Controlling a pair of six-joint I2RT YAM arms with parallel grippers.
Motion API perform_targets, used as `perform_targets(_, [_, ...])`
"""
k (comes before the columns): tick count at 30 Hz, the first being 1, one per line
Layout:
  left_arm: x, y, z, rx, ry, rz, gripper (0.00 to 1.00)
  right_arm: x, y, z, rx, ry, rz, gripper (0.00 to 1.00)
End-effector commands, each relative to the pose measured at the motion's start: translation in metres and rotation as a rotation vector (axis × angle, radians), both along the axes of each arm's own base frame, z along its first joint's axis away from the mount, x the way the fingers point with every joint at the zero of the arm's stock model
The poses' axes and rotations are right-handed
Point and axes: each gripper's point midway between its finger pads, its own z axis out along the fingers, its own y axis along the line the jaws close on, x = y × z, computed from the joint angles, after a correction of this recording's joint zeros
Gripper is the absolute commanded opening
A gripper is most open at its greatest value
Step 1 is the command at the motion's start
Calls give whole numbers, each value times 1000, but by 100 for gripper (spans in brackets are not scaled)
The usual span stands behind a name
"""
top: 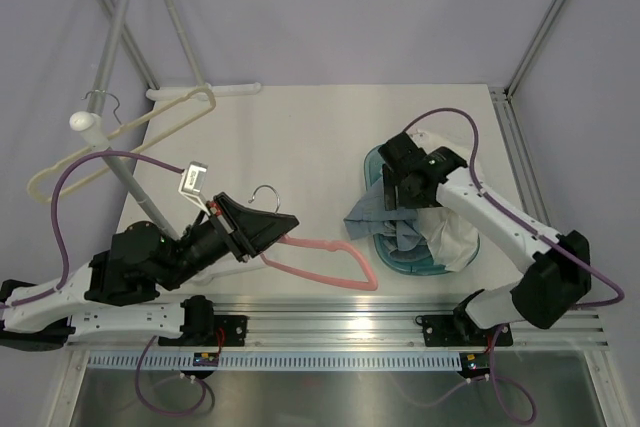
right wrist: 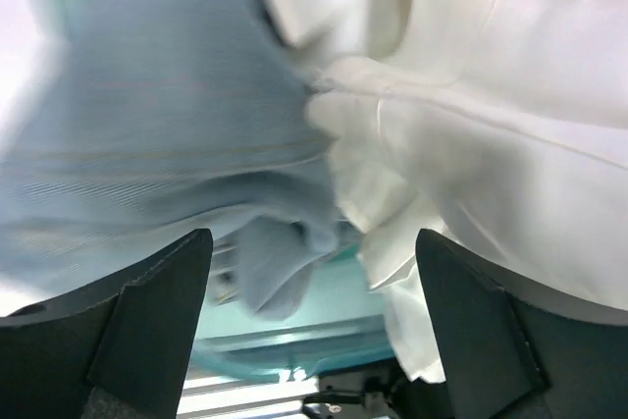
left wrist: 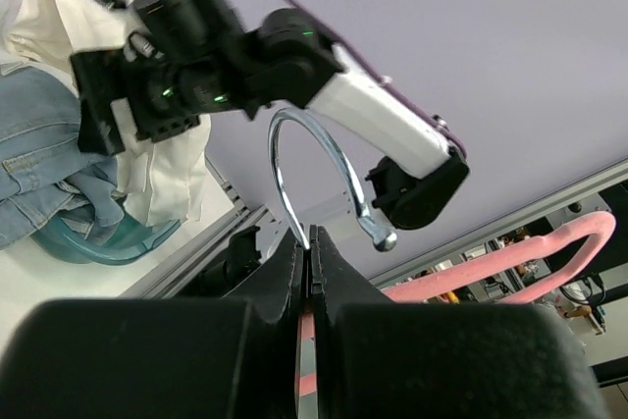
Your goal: Remove the skirt from the hanger
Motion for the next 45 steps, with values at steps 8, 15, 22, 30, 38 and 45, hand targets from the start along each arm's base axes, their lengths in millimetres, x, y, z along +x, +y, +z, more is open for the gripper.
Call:
perform_targets(8, [-1, -2, 22, -73, -7, -4, 0, -10, 95, 56, 89, -123, 276, 96])
perform_targets(15, [-2, 5, 25, -88, -5, -8, 0, -16, 134, -2, -73, -41, 353, 97])
perform_targets(22, [-3, 5, 26, -87, -7, -9, 0, -7, 132, -21, -214, -81, 340, 98])
perform_targets(30, [-2, 5, 24, -84, -6, -6, 0, 2, 104, -19, -408, -129, 260, 90])
perform_targets(38, [-2, 6, 20, -81, 1, -4, 0, 1, 114, -5, -308, -153, 275, 59])
perform_targets(45, [-2, 4, 17, -81, 5, -8, 0, 1, 115, 24, -246, -201, 273, 8])
